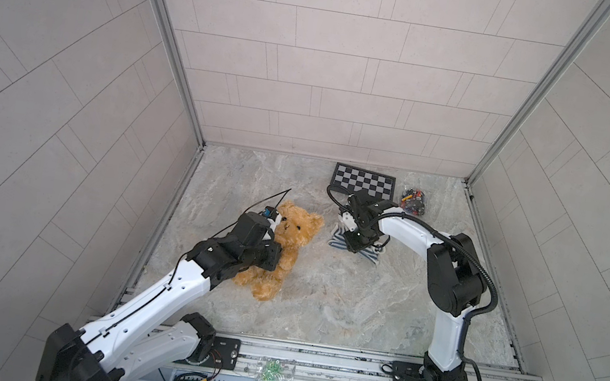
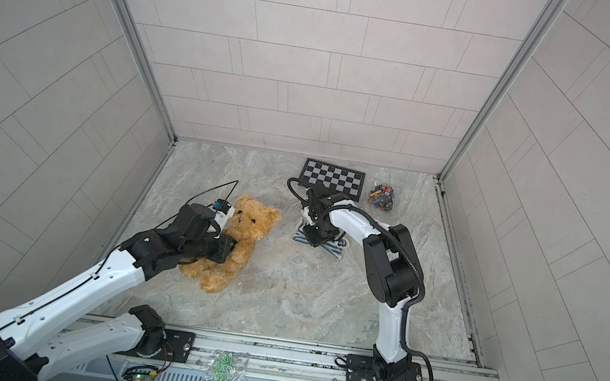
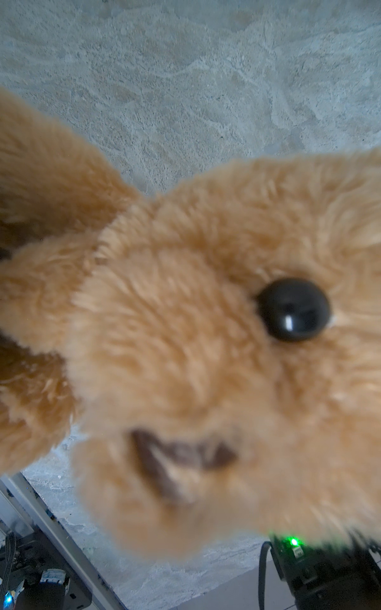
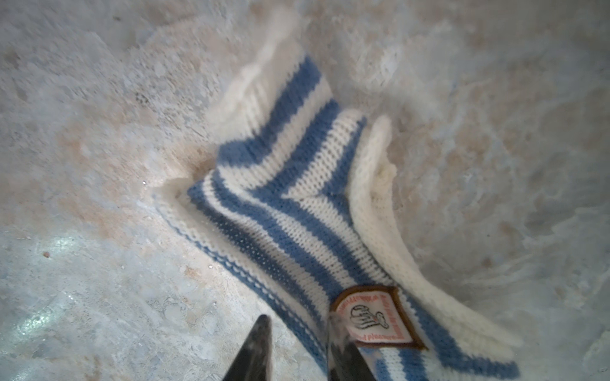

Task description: Dress the teddy bear

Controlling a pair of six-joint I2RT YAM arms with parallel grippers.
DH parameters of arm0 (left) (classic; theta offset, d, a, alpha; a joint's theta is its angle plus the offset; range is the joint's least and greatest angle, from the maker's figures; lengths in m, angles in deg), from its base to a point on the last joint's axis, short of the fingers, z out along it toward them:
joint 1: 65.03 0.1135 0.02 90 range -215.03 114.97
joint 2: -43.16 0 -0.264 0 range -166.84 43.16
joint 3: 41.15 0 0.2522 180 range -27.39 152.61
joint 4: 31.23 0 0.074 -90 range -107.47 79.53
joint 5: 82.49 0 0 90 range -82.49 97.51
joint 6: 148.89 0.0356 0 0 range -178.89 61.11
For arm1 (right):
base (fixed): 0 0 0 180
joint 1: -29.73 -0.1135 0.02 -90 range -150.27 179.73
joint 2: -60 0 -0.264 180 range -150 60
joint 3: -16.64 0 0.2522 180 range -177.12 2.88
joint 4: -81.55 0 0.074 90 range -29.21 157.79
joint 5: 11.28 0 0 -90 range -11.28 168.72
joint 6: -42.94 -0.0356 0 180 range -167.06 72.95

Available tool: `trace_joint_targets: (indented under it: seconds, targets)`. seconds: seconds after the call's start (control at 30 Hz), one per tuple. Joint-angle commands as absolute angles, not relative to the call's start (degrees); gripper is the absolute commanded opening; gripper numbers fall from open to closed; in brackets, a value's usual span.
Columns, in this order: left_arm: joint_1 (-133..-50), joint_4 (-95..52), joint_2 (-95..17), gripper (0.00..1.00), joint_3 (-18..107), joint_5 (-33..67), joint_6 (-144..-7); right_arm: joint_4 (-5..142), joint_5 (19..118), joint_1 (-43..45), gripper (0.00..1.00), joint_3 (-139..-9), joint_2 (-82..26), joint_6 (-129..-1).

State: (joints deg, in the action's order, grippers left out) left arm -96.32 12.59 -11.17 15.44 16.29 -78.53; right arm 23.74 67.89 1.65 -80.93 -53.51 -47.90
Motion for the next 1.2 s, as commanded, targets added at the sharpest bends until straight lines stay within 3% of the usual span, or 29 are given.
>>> trace_joint_targets:
  seconds: [0.0, 0.23, 0.5, 0.7, 1.17]
  targets:
    - [-96.5, 11.5, -10.5, 0.09, 16.4, 15.5, -78.6, 22.1, 69.3, 2.0, 0.3, -82.2, -54.5, -46.0]
    - [-96.5, 11.8, -10.2, 0.08, 16.4, 14.6, -78.5, 22.0, 70.3, 2.4, 0.24, -82.2, -54.7, -45.6]
    - [-96.5, 12.8, -9.7, 0.08, 16.9, 14.1, -77.3, 22.0, 70.0, 2.9, 0.0, -81.6, -53.5, -45.0]
    - [-97.9, 13.0, -9.7, 0.06, 17.5, 15.9, -74.4, 23.3, 67.6, 2.9, 0.0, -80.2, -49.8, -45.1]
    - [-113.8, 11.0, -17.5, 0.01, 15.5, 11.4, -65.8, 38.0, 61.1, 2.7, 0.0, -68.0, -39.0, -46.3]
